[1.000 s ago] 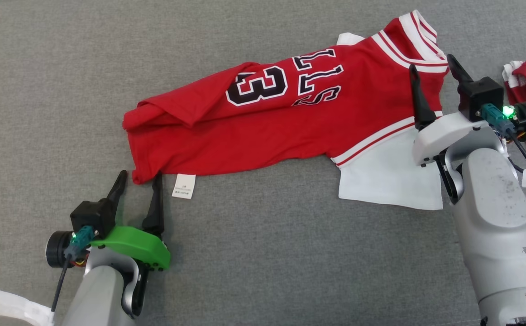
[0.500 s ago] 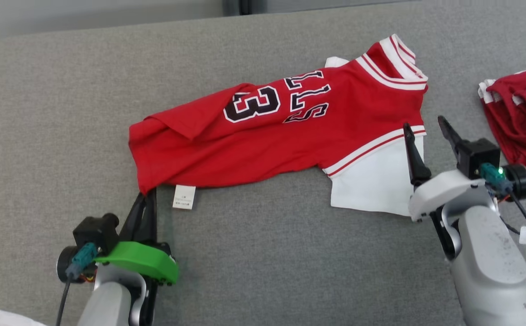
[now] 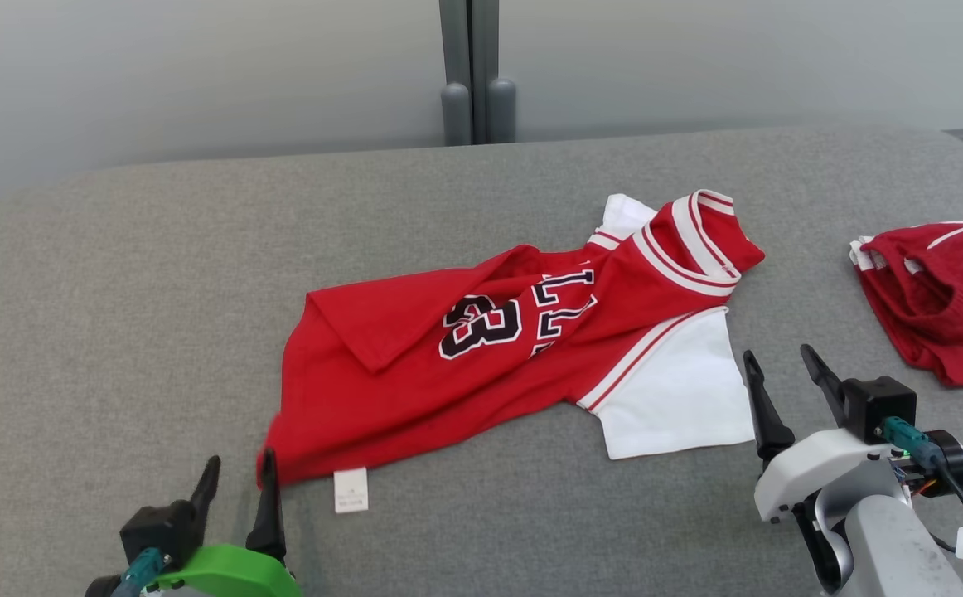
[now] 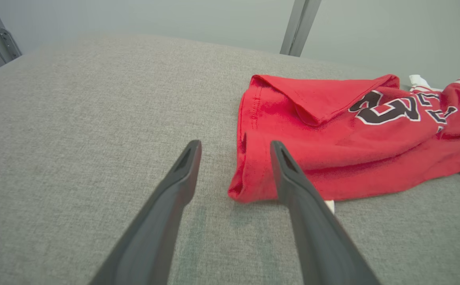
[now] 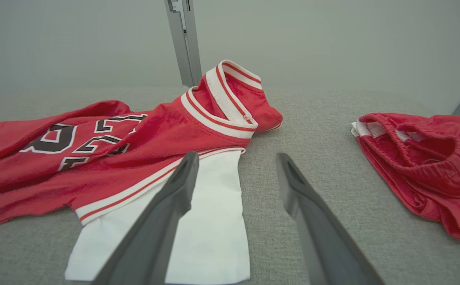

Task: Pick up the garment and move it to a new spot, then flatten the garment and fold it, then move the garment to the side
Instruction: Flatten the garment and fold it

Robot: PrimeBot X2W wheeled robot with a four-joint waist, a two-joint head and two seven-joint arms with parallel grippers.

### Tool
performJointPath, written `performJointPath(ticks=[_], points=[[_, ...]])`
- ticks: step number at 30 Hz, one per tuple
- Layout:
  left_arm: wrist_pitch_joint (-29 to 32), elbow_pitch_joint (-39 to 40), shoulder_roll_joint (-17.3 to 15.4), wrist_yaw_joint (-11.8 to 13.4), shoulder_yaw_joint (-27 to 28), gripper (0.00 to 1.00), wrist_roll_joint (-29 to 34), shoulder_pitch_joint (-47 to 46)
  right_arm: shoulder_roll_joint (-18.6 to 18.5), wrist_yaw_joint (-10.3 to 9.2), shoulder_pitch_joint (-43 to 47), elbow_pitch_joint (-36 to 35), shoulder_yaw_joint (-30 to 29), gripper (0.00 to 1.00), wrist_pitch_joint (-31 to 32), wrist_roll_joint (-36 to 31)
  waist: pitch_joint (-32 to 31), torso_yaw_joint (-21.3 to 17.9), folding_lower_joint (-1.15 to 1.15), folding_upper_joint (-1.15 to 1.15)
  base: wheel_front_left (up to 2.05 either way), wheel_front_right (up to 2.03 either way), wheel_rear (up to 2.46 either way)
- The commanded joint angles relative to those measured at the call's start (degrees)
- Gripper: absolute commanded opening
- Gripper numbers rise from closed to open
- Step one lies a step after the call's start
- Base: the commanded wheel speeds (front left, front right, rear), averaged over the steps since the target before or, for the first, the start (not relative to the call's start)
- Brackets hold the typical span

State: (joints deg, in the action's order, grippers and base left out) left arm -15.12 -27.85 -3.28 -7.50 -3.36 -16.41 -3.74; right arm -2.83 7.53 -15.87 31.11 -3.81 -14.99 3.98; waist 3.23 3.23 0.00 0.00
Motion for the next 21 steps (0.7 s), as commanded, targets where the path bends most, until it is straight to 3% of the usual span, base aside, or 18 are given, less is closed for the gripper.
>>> performJointPath(ticks=[1,7,21], points=[[-0.02,0.81,-0.04,0.14,1.00,1.00,1.32,0.27,-0.19,-0.09,1.26,-0.54,0.26,1.00,-0.25,0.42,-1.12,0.15,0.00,0.00,0.00,0.00,0.00],[-0.01,2.45,0.27,0.39,3.91,1.00,4.95,0.80,-0.21,-0.09,2.99,-3.24,1.91,1.00,-0.26,2.39,-0.84,-1.15,0.00,0.00,0.00,0.00,0.00],[-0.02,0.37,0.27,0.02,-0.66,1.00,4.41,2.33,-0.19,-0.09,4.74,-3.86,3.80,1.00,-0.26,3.98,0.16,-1.71,0.00,0.00,0.00,0.00,0.00]])
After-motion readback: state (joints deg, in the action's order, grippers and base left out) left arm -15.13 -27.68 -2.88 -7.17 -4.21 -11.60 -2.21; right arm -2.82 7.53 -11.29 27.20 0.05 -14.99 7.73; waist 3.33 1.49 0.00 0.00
